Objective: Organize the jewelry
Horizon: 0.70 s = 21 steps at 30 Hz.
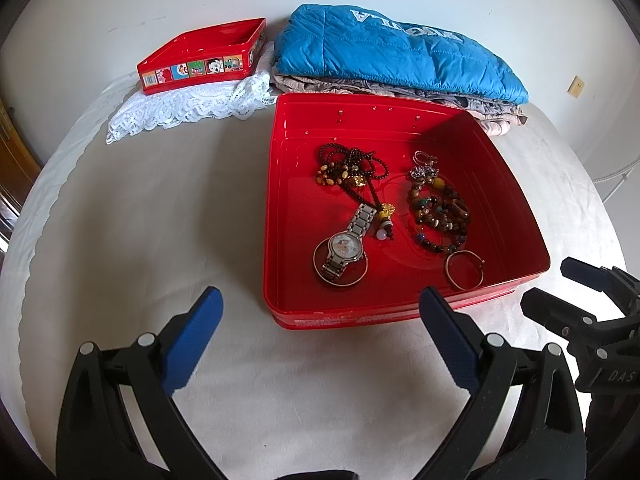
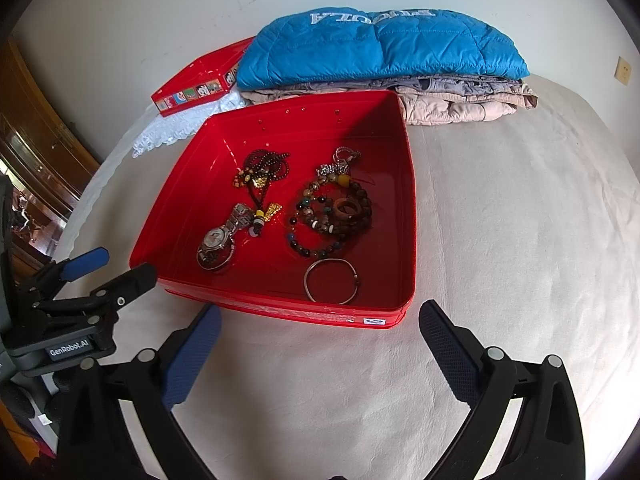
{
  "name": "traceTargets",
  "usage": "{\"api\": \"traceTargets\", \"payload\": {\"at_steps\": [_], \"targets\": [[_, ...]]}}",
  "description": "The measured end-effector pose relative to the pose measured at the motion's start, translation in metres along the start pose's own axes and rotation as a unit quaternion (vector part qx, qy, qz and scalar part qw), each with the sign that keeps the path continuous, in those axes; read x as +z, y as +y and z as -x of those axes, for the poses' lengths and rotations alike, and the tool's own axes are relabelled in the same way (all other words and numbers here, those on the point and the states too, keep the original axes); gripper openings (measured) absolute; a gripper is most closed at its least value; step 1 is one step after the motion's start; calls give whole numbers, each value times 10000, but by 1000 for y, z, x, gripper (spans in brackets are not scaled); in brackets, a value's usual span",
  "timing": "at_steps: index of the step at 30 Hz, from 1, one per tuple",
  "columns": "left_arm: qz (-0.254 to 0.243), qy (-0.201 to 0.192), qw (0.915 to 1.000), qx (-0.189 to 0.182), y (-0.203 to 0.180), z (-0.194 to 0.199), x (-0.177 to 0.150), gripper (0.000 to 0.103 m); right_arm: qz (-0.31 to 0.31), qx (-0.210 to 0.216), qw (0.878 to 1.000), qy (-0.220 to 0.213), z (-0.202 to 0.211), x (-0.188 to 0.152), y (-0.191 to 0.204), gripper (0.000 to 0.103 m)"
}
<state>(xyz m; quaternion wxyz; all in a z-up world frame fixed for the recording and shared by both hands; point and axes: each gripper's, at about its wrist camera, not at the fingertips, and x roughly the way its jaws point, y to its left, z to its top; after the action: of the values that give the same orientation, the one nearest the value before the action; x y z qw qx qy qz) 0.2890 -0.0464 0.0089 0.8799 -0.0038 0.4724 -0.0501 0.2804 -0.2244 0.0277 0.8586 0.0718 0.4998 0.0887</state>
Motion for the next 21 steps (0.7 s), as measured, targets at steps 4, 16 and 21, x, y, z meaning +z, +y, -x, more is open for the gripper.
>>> {"api": "traceTargets", "payload": {"at_steps": [4,16,21], "targets": [[1,0,10000,4,0,0,0,97,4,-1,10000,0,0,0,-1,99],[-13,3,10000,19,3,-2,0,97,9,-1,10000,9,-1,0,-1,99],[-18,8,10000,22,2,-2,0,97,12,1,10000,14,-1,0,-2,99]]}}
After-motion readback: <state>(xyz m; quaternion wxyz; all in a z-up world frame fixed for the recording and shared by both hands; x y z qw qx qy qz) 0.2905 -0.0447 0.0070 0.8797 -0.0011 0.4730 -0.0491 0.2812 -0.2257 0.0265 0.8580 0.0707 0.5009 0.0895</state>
